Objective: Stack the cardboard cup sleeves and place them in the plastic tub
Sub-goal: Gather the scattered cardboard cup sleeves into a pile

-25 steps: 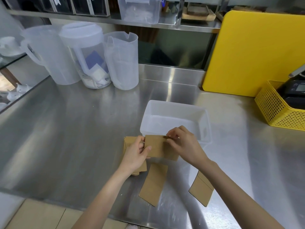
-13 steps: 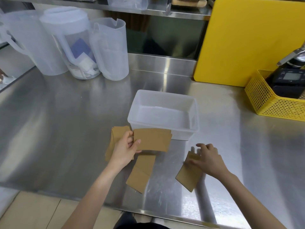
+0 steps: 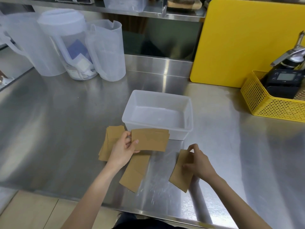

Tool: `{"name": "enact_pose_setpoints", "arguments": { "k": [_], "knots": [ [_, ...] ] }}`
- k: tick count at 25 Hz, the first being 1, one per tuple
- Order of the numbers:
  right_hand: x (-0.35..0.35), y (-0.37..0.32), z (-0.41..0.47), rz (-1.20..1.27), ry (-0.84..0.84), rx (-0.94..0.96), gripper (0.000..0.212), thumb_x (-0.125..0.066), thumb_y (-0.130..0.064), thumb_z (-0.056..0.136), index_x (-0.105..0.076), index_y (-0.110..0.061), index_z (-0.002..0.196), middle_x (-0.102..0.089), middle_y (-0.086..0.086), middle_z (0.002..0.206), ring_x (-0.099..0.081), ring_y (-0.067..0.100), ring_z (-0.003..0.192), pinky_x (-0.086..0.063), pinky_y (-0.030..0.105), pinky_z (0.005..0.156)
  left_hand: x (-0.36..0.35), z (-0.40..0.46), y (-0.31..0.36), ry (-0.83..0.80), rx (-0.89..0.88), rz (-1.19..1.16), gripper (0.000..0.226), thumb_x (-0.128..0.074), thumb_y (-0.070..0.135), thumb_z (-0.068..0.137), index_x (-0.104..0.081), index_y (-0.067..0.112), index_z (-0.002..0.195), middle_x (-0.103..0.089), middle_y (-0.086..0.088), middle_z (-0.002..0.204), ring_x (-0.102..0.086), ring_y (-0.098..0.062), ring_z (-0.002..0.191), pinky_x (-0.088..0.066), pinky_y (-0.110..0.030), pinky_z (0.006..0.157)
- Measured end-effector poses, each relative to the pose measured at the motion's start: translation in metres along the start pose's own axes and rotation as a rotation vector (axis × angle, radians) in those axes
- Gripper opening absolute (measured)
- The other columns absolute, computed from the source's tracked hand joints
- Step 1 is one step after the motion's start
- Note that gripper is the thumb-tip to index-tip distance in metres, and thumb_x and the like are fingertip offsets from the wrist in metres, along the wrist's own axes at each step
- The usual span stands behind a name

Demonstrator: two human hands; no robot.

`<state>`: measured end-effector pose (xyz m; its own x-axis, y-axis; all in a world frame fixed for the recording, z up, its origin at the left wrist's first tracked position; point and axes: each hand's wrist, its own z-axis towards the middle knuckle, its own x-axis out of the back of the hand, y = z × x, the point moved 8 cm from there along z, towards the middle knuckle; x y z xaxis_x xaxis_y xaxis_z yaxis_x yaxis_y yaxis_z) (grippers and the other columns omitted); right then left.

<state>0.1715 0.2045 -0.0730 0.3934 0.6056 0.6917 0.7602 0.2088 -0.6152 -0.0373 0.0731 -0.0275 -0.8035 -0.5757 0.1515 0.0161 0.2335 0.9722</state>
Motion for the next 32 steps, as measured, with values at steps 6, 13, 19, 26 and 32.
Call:
{"name": "enact_pose_setpoints", "arguments": {
  "k": [6, 13, 19, 26, 32],
  "knots": [
    [0.033, -0.046, -0.010, 0.263, 0.034, 0.210, 0.032, -0.056, -0.009, 0.083, -0.052, -0.035, 0.101, -0.060, 0.006, 0.090, -0.052, 0.020, 0.075, -0.041, 0.010, 0.059, -0.001, 0.000, 0.004, -0.006, -0.021, 0.000, 0.011, -0.045, 0.008, 0.091, -0.044, 0.019, 0.089, -0.063, 0.008, 0.087, -0.060, -0.006, 0.084, -0.054, -0.008, 0.058],
    [0.033, -0.123, -0.003, 0.110, 0.039, 0.424, 0.006, -0.062, -0.017, 0.082, -0.060, -0.018, 0.087, -0.061, -0.001, 0.082, -0.053, 0.009, 0.069, -0.040, 0.006, 0.061, -0.007, 0.001, 0.011, -0.026, -0.028, -0.047, 0.018, -0.046, 0.007, 0.090, -0.043, 0.025, 0.088, -0.061, 0.005, 0.081, -0.060, -0.010, 0.081, -0.054, -0.009, 0.059],
    [0.008, -0.164, 0.013, -0.149, 0.003, 0.572, 0.024, -0.059, -0.016, 0.083, -0.060, -0.007, 0.106, -0.051, 0.006, 0.092, -0.049, 0.022, 0.084, -0.031, 0.021, 0.070, -0.001, 0.003, 0.013, -0.016, -0.048, -0.043, 0.017, -0.046, 0.009, 0.090, -0.039, 0.019, 0.101, -0.059, 0.010, 0.082, -0.059, -0.007, 0.080, -0.054, -0.008, 0.060],
    [-0.014, -0.182, 0.017, -0.347, -0.039, 0.595, 0.043, -0.056, -0.023, 0.086, -0.049, -0.016, 0.127, -0.043, 0.011, 0.115, -0.049, 0.025, 0.104, -0.046, 0.036, 0.092, 0.003, 0.007, 0.011, -0.032, -0.056, -0.068, 0.029, -0.053, 0.010, 0.087, -0.042, 0.037, 0.084, -0.061, 0.005, 0.083, -0.060, -0.007, 0.080, -0.054, -0.009, 0.060],
    [-0.026, -0.188, 0.016, -0.376, -0.052, 0.612, 0.046, -0.057, -0.024, 0.085, -0.045, -0.017, 0.129, -0.045, 0.011, 0.117, -0.047, 0.026, 0.109, -0.043, 0.035, 0.090, 0.015, 0.010, -0.003, 0.020, -0.029, -0.057, 0.018, -0.052, 0.009, 0.087, -0.047, 0.014, 0.103, -0.064, -0.005, 0.090, -0.062, -0.018, 0.086, -0.055, -0.011, 0.061]
  ]
}}
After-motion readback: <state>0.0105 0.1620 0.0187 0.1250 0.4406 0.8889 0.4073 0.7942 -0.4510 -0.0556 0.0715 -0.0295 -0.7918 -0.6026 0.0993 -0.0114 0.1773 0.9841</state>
